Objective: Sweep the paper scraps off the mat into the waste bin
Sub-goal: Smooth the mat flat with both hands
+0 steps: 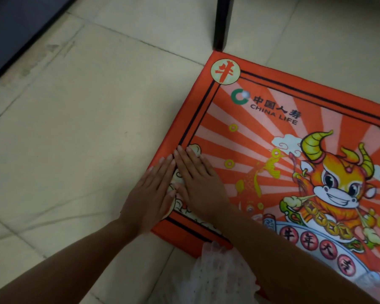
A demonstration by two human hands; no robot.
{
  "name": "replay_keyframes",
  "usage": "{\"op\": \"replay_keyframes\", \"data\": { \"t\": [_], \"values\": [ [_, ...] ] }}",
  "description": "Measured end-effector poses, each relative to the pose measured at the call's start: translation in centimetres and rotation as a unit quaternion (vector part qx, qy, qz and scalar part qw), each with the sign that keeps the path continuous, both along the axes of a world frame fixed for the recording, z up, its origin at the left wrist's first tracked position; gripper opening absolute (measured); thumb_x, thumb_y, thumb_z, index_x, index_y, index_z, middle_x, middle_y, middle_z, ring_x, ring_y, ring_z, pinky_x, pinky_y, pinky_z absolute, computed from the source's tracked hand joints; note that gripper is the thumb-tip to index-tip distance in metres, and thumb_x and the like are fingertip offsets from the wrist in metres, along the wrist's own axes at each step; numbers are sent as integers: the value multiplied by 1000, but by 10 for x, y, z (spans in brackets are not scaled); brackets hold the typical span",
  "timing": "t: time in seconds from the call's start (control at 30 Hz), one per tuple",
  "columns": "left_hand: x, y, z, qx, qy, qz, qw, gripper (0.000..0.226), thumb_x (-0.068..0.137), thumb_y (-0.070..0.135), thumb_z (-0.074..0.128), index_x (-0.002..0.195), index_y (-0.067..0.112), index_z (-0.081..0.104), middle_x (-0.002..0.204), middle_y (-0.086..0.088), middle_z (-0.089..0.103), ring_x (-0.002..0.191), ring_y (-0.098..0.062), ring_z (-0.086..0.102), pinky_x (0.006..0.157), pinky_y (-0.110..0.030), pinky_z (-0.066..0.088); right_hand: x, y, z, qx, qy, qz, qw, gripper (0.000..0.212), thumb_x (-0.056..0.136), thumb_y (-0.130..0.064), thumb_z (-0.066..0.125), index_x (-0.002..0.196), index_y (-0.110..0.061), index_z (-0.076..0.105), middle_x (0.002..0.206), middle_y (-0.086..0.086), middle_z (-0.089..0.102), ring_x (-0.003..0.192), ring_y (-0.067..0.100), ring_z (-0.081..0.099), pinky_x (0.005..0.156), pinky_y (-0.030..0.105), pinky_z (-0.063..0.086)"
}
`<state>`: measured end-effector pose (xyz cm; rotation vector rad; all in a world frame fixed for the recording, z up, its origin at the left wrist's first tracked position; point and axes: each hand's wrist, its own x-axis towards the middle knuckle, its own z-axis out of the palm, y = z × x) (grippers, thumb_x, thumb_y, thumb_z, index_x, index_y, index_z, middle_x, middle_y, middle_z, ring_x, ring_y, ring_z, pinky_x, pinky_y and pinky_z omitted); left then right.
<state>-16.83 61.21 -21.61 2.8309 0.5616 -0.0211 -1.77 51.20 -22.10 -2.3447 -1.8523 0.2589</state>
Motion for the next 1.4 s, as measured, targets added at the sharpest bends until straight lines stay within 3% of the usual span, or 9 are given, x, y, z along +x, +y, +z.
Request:
{"op": "replay_keyframes", "data": {
  "t": [0.33,0.47,0.57,0.83,0.97,1.1,1.2,1.4],
  "values": [
    [2,-6,-1,-3,5,32,999,64,102,40,24,156,11,9,165,-4,7,152,-18,5,121,-43,16,13,-58,-2,7,0,-8,1000,65,101,-46,22,154,-9,10,161,5,2,149,21,-2,119,42,11],
    [18,-17,3,-21,11,39,999,64,102,45,20,157,17,4,164,3,2,151,-11,-2,121,-37,11,21,-88,2,10,-4,-30,999,65,101,-48,6,154,-10,13,161,5,6,149,21,1,119,40,9],
    [42,-31,1,-20,9,-5,1000,63,103,43,22,157,16,6,165,1,4,151,-13,1,121,-44,17,30,-109,2,1,-7,-48,999,65,100,-48,16,154,-11,14,161,4,8,149,20,3,118,40,10],
    [94,-63,-5,-28,-4,-5,1000,66,100,49,18,157,20,2,164,5,-2,151,-10,-6,120,-37,9,67,-161,3,-24,-19,-104,994,66,101,-48,20,154,-11,9,162,3,2,149,21,-1,118,41,8],
    [136,-81,-7,-24,-8,-73,997,64,101,49,15,157,20,3,165,4,1,151,-12,-1,121,-38,12,94,-183,4,-26,-34,-143,989,66,100,-46,22,154,-9,16,161,5,10,149,23,5,118,41,10],
    [202,-119,-10,-11,-33,-156,987,59,104,38,21,155,9,19,163,-7,17,151,-21,13,121,-38,16,127,-213,2,-22,-33,-199,979,65,99,-45,17,154,-10,16,161,5,10,149,22,5,119,40,11],
    [252,-150,-13,9,-41,-207,977,57,105,36,19,152,4,28,159,-11,28,148,-25,22,118,-45,25,156,-238,0,-15,-21,-254,967,64,99,-43,21,152,-9,22,159,6,17,148,22,11,118,42,15],
    [332,-223,-16,-20,-59,-274,960,60,104,43,19,155,11,19,162,-5,19,151,-18,13,120,-41,22,218,-306,0,-30,-19,-388,921,63,99,-40,13,155,-15,-1,162,0,-4,148,19,-8,121,40,3]
  ]
}}
